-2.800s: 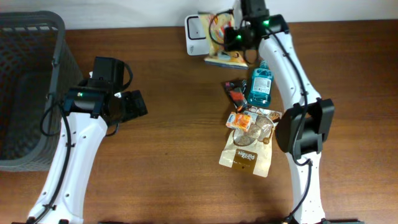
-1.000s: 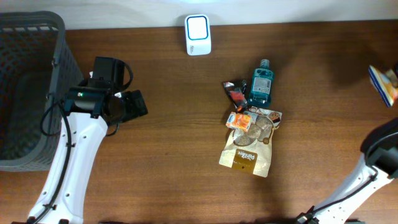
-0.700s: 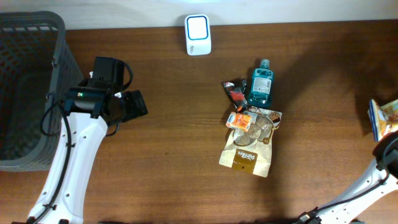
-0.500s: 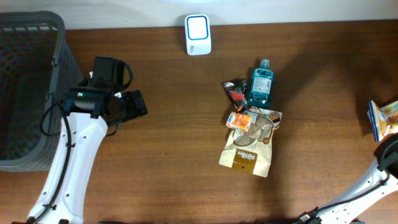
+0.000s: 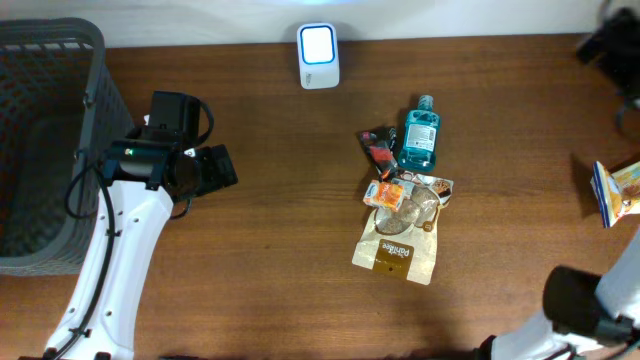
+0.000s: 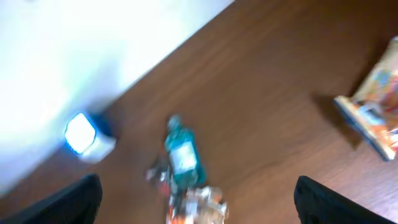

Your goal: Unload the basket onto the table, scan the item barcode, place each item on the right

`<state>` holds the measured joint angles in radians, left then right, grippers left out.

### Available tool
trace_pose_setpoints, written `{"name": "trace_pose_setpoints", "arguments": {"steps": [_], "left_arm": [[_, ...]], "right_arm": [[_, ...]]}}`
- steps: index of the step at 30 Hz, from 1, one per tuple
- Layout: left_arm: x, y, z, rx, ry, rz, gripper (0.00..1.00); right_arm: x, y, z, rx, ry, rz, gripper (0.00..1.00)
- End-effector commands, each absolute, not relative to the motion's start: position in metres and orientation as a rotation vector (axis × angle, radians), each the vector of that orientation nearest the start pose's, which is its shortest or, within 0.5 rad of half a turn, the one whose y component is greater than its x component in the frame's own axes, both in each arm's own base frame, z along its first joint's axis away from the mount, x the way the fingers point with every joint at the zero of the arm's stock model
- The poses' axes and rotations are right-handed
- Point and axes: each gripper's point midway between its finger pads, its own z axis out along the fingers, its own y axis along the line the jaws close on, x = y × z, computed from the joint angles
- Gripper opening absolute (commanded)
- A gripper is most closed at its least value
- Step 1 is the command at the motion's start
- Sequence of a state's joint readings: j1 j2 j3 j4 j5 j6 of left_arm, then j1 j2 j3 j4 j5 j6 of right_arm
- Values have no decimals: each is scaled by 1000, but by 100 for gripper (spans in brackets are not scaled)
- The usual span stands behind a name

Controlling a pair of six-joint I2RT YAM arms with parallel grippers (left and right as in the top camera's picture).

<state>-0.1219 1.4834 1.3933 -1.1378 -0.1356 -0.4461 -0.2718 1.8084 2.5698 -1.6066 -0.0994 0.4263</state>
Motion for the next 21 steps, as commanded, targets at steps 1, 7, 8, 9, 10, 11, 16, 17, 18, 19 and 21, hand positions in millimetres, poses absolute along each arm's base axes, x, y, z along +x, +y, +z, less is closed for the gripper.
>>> {"name": "trace_pose_setpoints", "arguments": {"steps": [1,7,8,9,10,11,16,17,18,19,21], "left_arm": [[330,-14,191,-500,2705,50,99],[330,-14,191,-500,2705,50,99],[330,-14,191,-500,2705,50,99],[330,-14,191,-500,2705,50,99],[330,-14,191,-500,2705,50,99],[330,-14,191,-500,2705,50,99],[330,-14,191,-500,2705,50,99],[330,-14,191,-500,2705,50,99],[330,-14,191,-500,2705,50,99],[330,-14,191,-500,2705,50,99],[330,-14,191,-500,2705,50,99]], "right_arm": [[377,-36,368,608,2481,211,98],[377,31,317,274,2719,213,100],[378,41,304,239,2759,215,99],[379,48,293,217,2789,215,100],[381,56,280,194,2820,215,100],[383,61,268,180,2842,213,100],[390,80,210,136,2940,218,95],[391,84,202,118,2952,216,91],[392,88,193,72,2961,213,87],[393,94,184,16,2962,211,83],[398,104,172,-55,2946,204,75]]}}
